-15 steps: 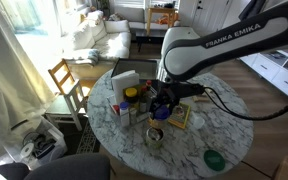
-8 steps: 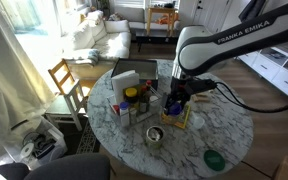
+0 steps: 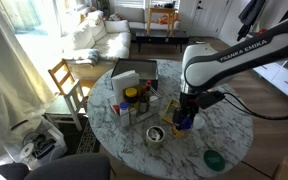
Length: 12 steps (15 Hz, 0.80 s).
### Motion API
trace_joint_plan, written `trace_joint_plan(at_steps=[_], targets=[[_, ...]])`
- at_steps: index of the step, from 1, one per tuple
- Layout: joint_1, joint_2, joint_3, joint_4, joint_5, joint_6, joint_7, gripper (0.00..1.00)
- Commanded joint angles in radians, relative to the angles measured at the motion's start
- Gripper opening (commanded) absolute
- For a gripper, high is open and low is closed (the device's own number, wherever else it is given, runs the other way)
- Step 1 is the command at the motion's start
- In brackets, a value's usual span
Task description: Put the measuring cup on the table then unstack the yellow tins
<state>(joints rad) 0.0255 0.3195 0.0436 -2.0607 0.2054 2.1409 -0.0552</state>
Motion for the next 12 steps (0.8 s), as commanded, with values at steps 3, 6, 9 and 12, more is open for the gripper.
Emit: trace_joint_plan(at_steps=[3,6,9,12], targets=[[0.003,0.007,0.011,-0.064,-0.011,0.073,-0.015,0.71],[0.014,0.027,0.014,-0.072,-0.024,0.107,-0.001,0.71],[0.019,0.038,0.016,-0.078,-0.026,0.140,0.000,0.71],[0.024,0.051,0.013,-0.081,-0.040,0.166,0.011,0.71]])
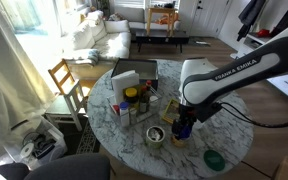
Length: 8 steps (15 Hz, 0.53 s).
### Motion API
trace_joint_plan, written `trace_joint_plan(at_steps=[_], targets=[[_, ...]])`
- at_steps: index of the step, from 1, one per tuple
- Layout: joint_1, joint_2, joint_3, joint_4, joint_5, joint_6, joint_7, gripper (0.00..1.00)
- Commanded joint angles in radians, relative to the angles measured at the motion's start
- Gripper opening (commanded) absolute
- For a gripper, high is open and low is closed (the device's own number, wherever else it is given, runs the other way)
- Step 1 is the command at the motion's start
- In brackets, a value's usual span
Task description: Put the measuring cup on the table then unstack the yellow tins
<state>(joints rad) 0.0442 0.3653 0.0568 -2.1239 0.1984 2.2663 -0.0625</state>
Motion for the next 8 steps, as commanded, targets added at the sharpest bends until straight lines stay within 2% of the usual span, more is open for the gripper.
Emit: trace_joint_plan(at_steps=[1,3,4,8], targets=[[0.006,0.009,0.000,-0.018,-0.035,0.049,0.021,0.71],[0.006,0.013,0.001,-0.017,-0.041,0.057,0.022,0.71],[0.006,0.014,-0.001,-0.016,-0.045,0.055,0.026,0.99],[0.002,0.005,0.004,-0.013,-0.043,0.034,0.016,1.00]])
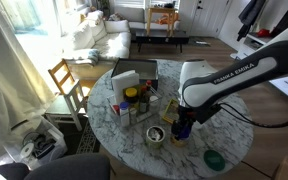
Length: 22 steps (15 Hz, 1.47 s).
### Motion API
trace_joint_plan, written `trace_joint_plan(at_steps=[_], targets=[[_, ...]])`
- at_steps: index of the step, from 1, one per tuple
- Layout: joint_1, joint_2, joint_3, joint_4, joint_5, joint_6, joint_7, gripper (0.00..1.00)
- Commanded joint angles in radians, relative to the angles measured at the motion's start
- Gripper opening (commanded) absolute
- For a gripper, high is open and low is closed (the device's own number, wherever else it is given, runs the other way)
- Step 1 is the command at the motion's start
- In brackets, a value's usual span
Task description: Put the measuring cup on the table then unstack the yellow tins
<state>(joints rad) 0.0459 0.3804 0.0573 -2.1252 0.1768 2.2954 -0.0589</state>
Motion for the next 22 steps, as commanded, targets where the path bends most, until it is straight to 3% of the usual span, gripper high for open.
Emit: trace_joint_plan(at_steps=[1,14,22], targets=[[0.000,-0.010,0.004,-0.012,-0.022,0.004,0.012,1.00],[0.006,-0.028,-0.004,0.000,-0.039,-0.092,0.063,1.00],[-0.004,-0.018,0.005,0.006,-0.013,-0.068,0.045,1.00]])
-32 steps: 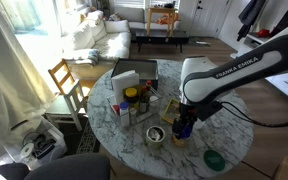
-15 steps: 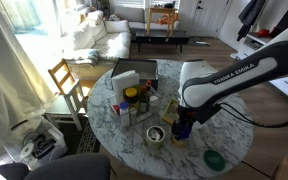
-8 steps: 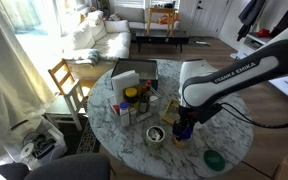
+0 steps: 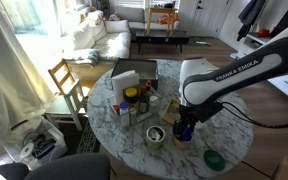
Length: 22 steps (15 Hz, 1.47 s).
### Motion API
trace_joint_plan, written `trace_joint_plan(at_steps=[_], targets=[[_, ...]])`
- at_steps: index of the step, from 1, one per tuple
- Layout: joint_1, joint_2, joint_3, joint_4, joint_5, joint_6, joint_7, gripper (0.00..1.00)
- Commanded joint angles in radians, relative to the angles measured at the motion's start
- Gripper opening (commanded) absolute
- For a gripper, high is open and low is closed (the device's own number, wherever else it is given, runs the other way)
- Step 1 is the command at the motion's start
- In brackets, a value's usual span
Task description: Put the measuring cup on the table then unstack the yellow tins
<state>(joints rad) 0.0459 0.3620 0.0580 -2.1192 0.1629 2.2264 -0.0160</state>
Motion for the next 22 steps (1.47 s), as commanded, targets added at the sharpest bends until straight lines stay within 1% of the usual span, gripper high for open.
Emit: trace_joint_plan(at_steps=[1,8,16,20,22], targets=[[-0.005,-0.001,0.003,0.001,-0.001,-0.004,0.001,1.00],[-0.003,-0.020,0.000,0.003,-0.015,-0.046,0.003,1.00],[-0.003,-0.113,-0.005,0.016,-0.037,-0.123,-0.004,1.00],[-0.006,-0.169,-0.002,0.028,-0.030,-0.132,-0.023,1.00],[-0.003,-0.187,-0.004,0.033,-0.031,-0.131,-0.010,1.00]])
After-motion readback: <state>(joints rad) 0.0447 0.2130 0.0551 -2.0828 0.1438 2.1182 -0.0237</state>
